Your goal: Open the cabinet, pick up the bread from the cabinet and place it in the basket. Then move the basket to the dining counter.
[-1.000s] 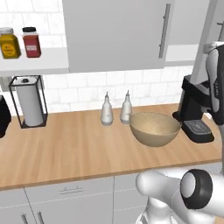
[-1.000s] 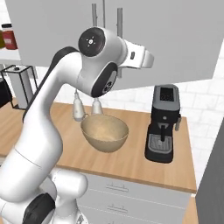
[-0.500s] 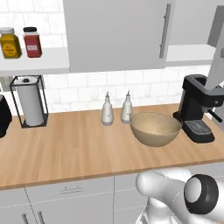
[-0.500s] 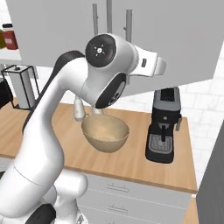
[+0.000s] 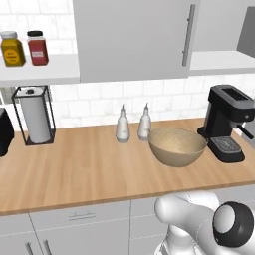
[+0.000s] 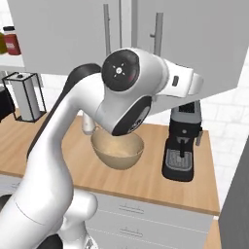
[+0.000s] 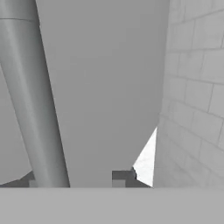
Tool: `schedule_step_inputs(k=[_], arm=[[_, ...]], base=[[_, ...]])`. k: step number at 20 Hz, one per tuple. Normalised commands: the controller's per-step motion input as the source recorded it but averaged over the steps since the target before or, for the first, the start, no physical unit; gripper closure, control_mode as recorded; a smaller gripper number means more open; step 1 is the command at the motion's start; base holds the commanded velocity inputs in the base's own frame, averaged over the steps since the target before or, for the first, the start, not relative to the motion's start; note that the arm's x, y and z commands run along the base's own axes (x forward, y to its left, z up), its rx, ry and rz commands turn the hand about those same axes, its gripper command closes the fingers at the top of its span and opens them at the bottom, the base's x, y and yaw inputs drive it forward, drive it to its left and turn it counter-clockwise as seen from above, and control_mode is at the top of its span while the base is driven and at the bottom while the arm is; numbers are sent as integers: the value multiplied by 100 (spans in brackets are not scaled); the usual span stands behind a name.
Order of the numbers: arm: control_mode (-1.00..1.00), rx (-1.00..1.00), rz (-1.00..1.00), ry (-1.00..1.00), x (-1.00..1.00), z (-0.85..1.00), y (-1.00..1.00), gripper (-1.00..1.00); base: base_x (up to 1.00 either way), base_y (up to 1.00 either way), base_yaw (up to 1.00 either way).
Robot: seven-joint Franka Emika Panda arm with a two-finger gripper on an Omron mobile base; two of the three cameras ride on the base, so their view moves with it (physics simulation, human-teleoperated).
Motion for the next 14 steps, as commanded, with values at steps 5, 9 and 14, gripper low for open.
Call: schedule_step_inputs(k=[5,9,14], arm=[[-100,-2,-31,-2,0,-47,-100,100],[-100,-13,-44,-31,-36,-89,-81,100],[-100,-17,-45,-21,-19,-47,-94,100]], base=[[0,0,0],[0,0,0],[0,0,0]])
